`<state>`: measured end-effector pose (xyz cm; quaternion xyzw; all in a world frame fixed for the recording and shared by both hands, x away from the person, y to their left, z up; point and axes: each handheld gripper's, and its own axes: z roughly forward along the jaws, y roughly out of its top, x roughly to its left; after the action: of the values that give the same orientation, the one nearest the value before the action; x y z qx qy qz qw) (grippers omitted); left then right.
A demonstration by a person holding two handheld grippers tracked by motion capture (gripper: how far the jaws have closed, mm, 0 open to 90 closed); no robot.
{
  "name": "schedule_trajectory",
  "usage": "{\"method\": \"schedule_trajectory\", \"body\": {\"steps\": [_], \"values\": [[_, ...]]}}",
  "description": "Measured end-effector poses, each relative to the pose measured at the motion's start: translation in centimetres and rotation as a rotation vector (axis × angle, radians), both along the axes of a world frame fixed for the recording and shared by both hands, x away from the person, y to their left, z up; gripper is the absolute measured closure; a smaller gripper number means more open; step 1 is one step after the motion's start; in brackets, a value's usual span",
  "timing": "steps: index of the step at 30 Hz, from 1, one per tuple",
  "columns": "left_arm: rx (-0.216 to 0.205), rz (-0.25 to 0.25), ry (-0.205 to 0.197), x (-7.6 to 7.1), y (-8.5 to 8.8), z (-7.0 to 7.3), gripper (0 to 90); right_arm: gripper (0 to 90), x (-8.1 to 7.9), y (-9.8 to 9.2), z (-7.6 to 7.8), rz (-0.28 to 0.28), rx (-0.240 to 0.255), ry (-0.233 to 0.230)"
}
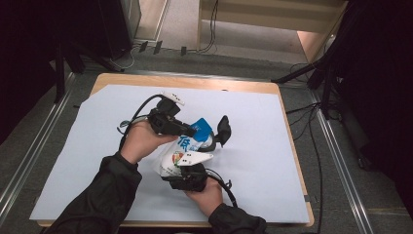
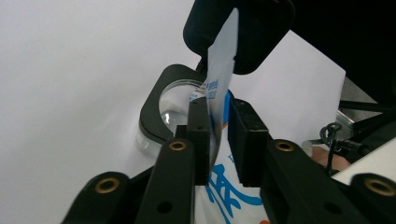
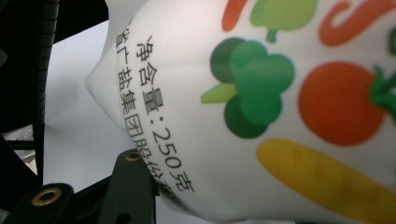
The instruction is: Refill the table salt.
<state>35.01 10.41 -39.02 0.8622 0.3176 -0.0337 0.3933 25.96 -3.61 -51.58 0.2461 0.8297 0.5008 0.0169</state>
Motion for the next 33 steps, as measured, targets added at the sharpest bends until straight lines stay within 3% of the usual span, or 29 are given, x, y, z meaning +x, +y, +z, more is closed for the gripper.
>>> {"method": "schedule_trajectory", "body": {"steps": [2, 11, 25, 33], "values": [[0.01, 0.004, -0.004, 0.0, 0.0, 0.1, 86.9, 57.6, -0.1, 0.0, 0.0, 0.001, 0.003, -0.003], [0.041, 0.006, -0.011, 0.3, -0.5, 0.3, 89.1, 58.0, 0.0, -0.1, 0.3, 0.02, 0.023, 0.016], [0.005, 0.017, 0.009, 0.9, -0.5, 0.8, 85.3, 59.1, 0.4, -0.3, 1.5, 0.034, 0.078, 0.075], [0.026, 0.01, 0.018, 1.2, -0.8, 0.4, 87.9, 59.3, 0.3, -0.3, 1.3, 0.038, 0.096, 0.106]]}}
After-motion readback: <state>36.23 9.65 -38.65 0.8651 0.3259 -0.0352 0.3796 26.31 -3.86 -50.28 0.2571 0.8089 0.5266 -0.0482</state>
